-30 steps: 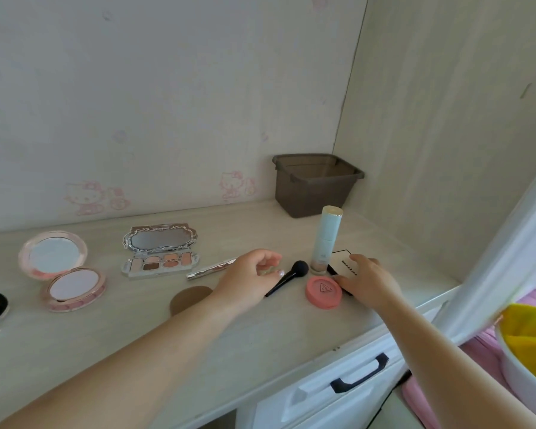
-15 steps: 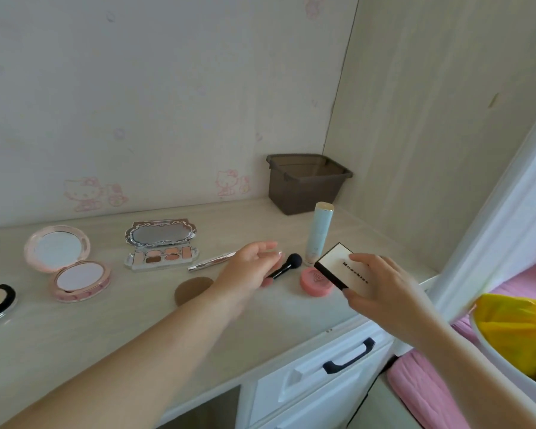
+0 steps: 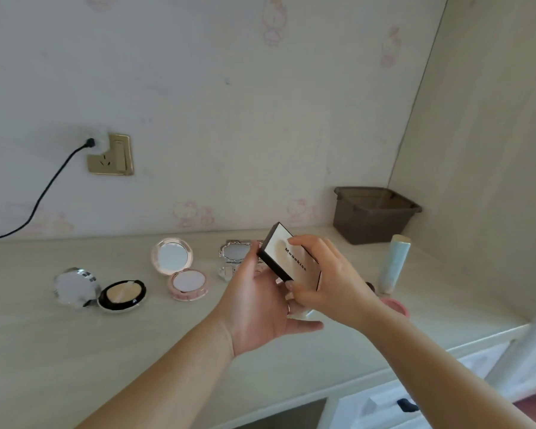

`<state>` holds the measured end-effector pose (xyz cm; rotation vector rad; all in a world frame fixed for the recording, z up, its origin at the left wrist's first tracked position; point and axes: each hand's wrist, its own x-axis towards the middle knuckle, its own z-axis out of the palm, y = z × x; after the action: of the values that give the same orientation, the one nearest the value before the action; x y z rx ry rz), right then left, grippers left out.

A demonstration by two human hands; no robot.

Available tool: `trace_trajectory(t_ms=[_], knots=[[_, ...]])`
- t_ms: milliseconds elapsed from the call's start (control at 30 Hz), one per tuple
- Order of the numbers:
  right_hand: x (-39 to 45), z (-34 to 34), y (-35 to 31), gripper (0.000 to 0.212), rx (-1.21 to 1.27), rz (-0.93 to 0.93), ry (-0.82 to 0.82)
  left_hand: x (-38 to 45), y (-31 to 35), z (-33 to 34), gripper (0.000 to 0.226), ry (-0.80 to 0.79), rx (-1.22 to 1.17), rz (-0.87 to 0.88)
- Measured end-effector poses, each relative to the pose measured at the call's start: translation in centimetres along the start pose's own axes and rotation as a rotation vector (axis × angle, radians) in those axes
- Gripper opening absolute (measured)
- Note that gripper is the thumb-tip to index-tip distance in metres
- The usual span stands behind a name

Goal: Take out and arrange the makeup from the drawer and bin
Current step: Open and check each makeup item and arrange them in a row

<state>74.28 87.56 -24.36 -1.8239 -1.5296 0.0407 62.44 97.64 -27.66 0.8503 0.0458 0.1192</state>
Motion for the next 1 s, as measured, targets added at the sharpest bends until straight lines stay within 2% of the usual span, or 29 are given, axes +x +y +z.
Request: trace_trajectory(t_ms=[300, 500, 633, 800, 1000], knots=[[2.6, 4.6, -2.0, 0.059, -0.002, -0.104, -0.139, -4.4, 2.2, -2.6, 0.074, 0.099, -0.043, 0.068], [4.2, 7.5, -3.3, 0.064, 0.028, -0.137, -0.109, -5.7, 2.8, -3.7, 0.079, 0.223, -0.213, 0.189], [4.6, 8.6, -3.6, 0.062, 0.02, -0.182, -0.102, -6.4, 3.1, -4.1, 0.075, 0.295, -0.221, 0.239], [4.9, 9.3, -4.0, 0.052, -0.011, -0.24, -0.112, -7.2, 3.6, -4.0, 0.067, 0.302, -0.199, 0.297], [5.1, 8.7, -4.0, 0.053, -0.028, -0.25, -0.142, -6.9, 3.8, -4.3, 0.063, 0.322, -0.174, 0.303]])
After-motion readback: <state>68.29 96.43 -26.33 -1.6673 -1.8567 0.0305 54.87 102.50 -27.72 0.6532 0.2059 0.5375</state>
